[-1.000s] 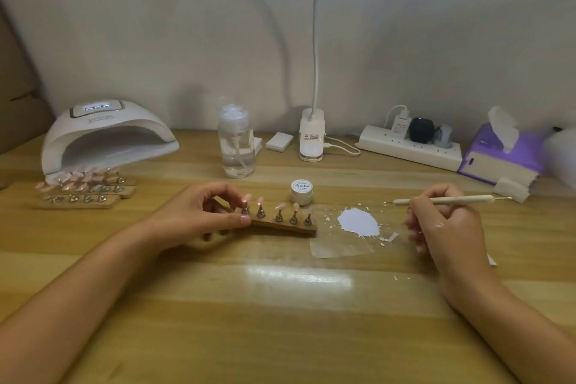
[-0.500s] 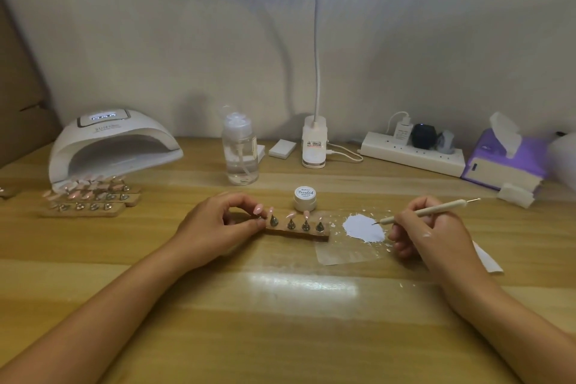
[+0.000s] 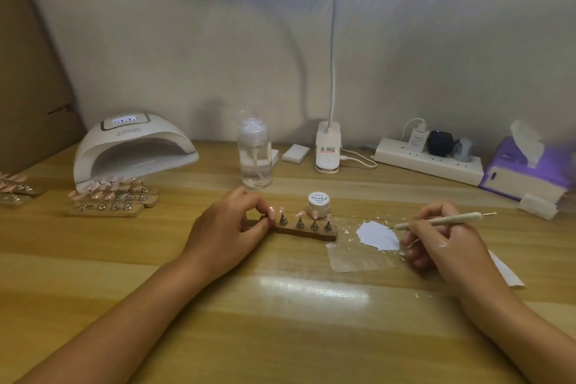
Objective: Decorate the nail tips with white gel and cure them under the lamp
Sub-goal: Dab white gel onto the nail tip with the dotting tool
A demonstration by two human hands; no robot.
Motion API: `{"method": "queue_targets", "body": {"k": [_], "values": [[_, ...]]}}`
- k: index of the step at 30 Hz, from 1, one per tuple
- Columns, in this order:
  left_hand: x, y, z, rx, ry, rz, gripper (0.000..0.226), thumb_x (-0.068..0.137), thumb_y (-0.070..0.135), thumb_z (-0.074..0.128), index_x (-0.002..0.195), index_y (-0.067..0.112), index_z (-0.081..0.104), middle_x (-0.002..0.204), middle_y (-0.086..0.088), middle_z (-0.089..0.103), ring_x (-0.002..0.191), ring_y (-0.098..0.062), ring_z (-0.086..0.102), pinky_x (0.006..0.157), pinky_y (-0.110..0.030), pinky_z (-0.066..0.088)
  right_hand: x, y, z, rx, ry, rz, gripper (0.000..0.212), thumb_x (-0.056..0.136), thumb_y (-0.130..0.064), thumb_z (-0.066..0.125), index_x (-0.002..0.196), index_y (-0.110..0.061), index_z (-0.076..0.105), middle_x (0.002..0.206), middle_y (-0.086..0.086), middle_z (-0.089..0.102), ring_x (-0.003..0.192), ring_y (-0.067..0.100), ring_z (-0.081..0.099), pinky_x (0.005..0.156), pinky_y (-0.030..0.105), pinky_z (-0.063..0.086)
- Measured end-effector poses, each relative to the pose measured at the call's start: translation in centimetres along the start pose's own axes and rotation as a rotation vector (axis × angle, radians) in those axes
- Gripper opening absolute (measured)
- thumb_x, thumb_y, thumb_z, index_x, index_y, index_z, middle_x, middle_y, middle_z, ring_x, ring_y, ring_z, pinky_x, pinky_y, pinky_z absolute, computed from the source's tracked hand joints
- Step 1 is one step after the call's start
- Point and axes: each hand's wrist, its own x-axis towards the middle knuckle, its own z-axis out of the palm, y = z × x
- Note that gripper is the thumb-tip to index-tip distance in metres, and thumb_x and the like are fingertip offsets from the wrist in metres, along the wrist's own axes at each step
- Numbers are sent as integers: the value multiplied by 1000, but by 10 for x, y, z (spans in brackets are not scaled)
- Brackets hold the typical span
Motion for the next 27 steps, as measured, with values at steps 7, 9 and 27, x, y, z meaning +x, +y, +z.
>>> {"method": "queue_targets", "body": {"k": [7,9,27], "values": [[0,29,-8,-52,239,209,5,86,32,66,89,30,69,89,16,60,49,-7,44,48,-23,40,-2,0,2,-59,-30,-22,25,99,-20,58,76,-12,65,59,8,67,48,12,58,49,28,49],[-5,50,0,-176,106,251,12,85,43,62,90,35,69,88,19,60,52,-5,48,51,-20,41,-2,0,4,-67,-17,-12,26,99,-25,59,77,-13,63,58,6,67,47,12,57,50,30,48],[-7,79,52,-153,-198,187,9,85,46,66,92,41,64,97,21,58,89,-1,56,80,-37,48,0,4,2,-246,-15,-55,18,91,-29,65,77,-19,60,66,-9,73,62,1,66,62,30,48]]}}
